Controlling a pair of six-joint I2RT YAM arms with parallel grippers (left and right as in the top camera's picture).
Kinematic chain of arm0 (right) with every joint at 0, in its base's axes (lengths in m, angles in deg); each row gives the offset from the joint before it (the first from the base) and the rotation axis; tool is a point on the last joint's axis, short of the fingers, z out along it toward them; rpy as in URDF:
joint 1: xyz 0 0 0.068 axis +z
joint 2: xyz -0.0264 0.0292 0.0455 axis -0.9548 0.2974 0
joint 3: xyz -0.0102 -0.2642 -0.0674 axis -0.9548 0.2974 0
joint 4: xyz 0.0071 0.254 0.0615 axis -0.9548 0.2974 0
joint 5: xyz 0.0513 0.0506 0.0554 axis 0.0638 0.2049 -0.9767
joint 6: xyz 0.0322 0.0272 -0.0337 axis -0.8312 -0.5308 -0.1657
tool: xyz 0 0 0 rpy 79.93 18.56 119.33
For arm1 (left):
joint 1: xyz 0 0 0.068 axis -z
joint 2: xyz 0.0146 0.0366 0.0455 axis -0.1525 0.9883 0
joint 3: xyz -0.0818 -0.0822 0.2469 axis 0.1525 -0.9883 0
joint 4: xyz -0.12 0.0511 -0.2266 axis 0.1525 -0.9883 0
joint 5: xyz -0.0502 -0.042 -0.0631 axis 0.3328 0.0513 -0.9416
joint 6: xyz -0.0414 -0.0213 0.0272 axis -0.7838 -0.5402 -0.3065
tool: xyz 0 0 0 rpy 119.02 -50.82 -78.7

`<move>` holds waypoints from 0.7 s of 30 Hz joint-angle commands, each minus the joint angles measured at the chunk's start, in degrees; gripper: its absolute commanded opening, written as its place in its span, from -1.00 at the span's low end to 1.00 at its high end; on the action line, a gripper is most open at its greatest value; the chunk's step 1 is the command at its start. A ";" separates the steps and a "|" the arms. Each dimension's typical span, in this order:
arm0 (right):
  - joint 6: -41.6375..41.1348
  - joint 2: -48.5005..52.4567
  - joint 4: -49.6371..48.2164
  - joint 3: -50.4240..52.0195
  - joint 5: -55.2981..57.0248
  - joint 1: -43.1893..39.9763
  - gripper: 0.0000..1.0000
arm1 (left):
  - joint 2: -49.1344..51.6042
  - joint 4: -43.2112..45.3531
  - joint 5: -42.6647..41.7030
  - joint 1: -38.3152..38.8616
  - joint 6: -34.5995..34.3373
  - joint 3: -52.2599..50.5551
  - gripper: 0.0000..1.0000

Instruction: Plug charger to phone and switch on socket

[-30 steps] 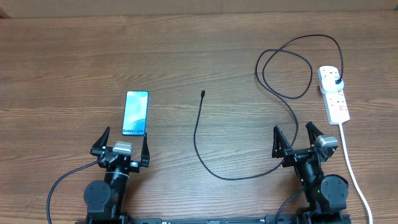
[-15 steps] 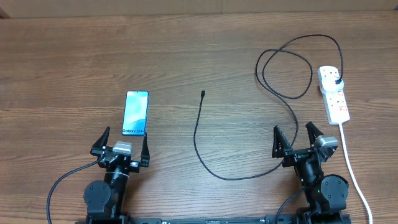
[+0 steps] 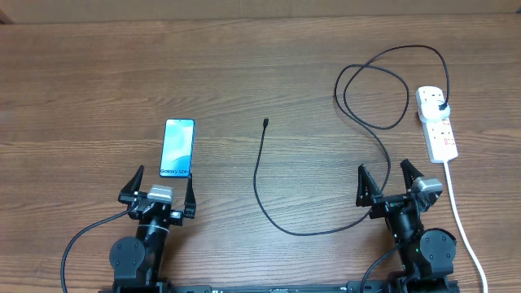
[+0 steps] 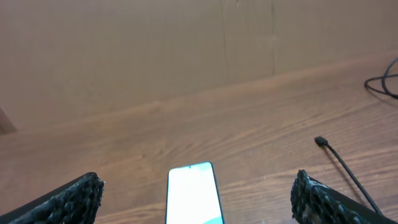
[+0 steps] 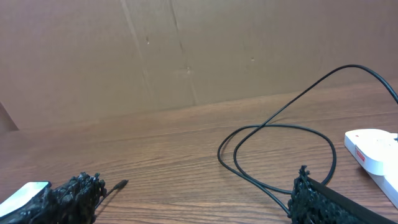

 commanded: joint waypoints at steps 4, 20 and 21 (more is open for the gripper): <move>-0.11 -0.46 -0.22 0.61 -0.07 0.33 1.00 | -0.61 4.87 -0.85 -0.15 -3.61 -0.24 1.00; -0.13 -0.46 -0.22 0.61 -0.09 0.31 1.00 | 1.88 0.31 -2.56 -0.15 -11.52 7.91 1.00; -0.11 -0.46 -0.22 0.61 -0.09 0.33 1.00 | 2.75 -0.63 -2.56 -0.15 -11.34 9.25 1.00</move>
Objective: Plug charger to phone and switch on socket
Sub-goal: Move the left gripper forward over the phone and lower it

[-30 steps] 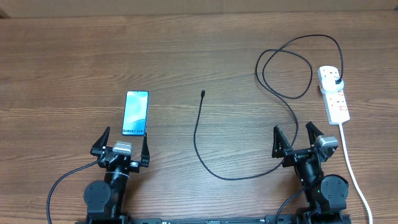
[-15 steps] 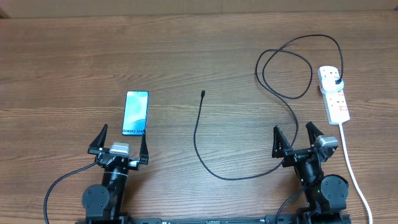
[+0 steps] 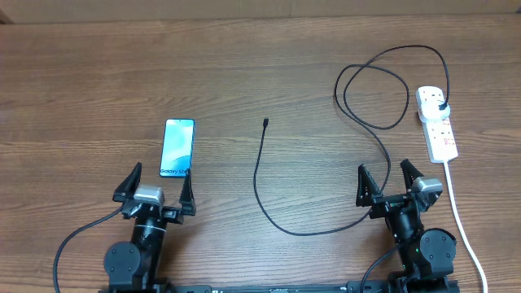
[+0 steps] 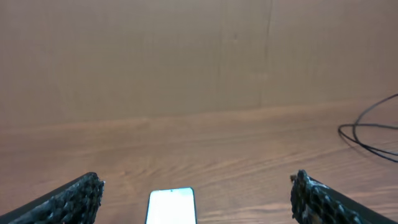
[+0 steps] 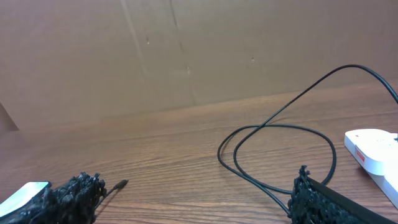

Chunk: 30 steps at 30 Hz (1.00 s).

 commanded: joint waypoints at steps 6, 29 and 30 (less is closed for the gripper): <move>-0.11 -0.46 -0.17 0.61 -0.07 0.33 1.00 | 10.32 -5.22 -0.96 -0.15 -1.38 15.17 0.99; -0.11 -0.46 -0.17 0.61 -0.07 0.33 1.00 | 65.22 -43.91 -4.46 -0.15 4.09 68.65 0.99; -0.11 -0.46 -0.17 0.61 -0.07 0.33 1.00 | 67.43 -46.05 -4.46 -0.15 4.20 71.14 1.00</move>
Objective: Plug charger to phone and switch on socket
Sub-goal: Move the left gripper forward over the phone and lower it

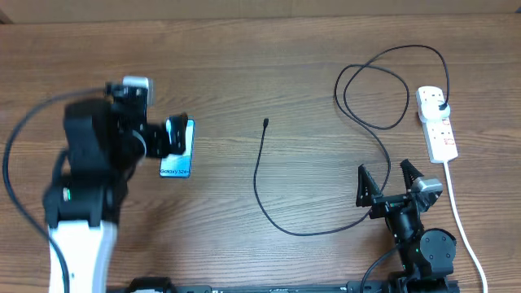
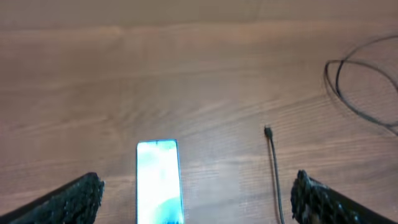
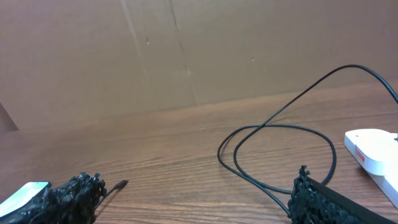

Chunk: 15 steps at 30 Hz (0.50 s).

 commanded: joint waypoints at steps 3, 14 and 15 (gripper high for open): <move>-0.11 -0.46 -0.20 0.61 -0.07 0.31 1.00 | 10.49 -8.85 -2.97 -0.15 2.54 12.92 0.99; -0.09 -0.46 -0.20 0.61 -0.04 0.33 1.00 | 20.46 -12.96 -0.66 -0.15 2.99 17.20 1.00; -0.11 -0.46 -0.20 0.61 -0.07 0.31 1.00 | 21.22 -12.94 -0.68 -0.15 2.99 17.20 0.99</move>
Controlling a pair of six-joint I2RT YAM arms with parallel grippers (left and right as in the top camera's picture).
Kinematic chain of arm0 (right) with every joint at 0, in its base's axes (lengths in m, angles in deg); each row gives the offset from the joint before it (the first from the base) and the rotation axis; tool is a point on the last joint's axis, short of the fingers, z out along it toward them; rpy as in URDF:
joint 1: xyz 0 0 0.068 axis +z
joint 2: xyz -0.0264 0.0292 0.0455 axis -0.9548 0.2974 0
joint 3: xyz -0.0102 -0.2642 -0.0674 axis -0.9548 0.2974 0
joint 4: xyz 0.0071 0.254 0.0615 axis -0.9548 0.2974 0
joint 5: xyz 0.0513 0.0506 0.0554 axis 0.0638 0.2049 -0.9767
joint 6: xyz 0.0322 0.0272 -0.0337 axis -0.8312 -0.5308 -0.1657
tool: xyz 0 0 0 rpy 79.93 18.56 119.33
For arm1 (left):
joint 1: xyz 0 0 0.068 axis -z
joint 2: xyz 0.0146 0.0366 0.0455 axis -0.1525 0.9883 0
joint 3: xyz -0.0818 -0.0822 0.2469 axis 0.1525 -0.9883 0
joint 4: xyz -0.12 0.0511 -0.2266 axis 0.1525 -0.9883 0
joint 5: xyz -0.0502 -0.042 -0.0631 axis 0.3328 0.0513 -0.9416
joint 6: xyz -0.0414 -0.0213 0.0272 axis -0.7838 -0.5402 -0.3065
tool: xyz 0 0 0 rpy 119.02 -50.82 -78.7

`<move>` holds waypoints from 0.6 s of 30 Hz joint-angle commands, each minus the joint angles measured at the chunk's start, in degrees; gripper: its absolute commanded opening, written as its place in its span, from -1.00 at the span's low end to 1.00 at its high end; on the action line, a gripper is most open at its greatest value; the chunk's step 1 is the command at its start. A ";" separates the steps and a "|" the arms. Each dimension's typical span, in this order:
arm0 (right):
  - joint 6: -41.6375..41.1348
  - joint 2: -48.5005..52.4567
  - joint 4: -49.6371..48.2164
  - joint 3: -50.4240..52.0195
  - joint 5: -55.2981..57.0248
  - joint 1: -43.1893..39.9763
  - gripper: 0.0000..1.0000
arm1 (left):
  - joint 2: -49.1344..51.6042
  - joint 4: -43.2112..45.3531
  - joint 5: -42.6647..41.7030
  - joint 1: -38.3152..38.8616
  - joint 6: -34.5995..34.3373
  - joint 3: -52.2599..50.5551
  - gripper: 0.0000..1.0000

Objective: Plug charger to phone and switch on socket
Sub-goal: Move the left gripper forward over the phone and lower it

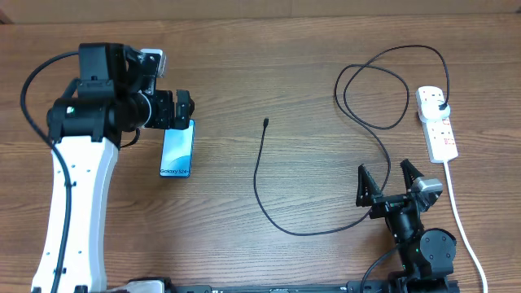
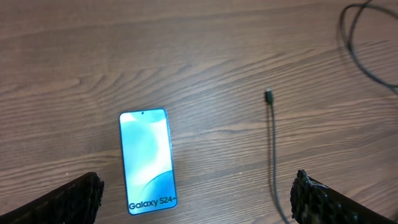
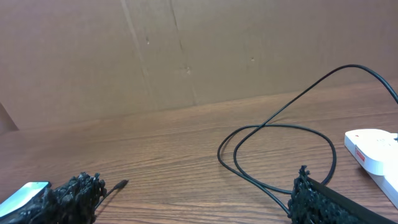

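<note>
A blue-screened phone (image 1: 177, 151) marked Galaxy S24+ lies flat on the wooden table (image 1: 269, 73). It shows whole in the left wrist view (image 2: 147, 160). The black charger cable (image 1: 259, 183) ends in a free plug tip (image 1: 266, 124) to the phone's right, also seen here (image 2: 268, 96). It loops back to the white socket strip (image 1: 437, 124). My left gripper (image 1: 171, 112) hangs open and empty above the phone's far end, looking down. My right gripper (image 1: 384, 172) rests open near the front edge, left of the strip's white lead.
A cardboard wall (image 3: 186, 50) stands along the far side of the table. The cable's double loop (image 1: 376, 85) lies left of the socket strip (image 3: 373, 149). The strip's white lead (image 1: 460, 212) runs to the front edge beside my right arm.
My left gripper has moved a little farther over the phone. Its camera now looks down more steeply, so the whole phone shows where its near end was cut off. The right arm is still.
Both grippers rested open at the front edge, the left one just behind the phone. The left then turned slightly in place. Later it was raised over the phone, and now it hangs above the phone's far end. Phone, cable and right arm have not moved.
</note>
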 commanded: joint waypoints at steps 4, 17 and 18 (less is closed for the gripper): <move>-0.11 -0.46 -0.20 0.61 -0.07 0.33 1.00 | 3.80 -0.37 1.42 -0.13 1.09 1.66 0.99; -0.11 -0.46 -0.20 0.61 -0.07 0.33 1.00 | 10.95 -2.93 4.74 -0.13 1.09 1.62 1.00; -0.11 -0.46 -0.20 0.61 -0.07 0.31 0.99 | 11.76 -3.21 5.01 -0.13 1.07 1.62 0.99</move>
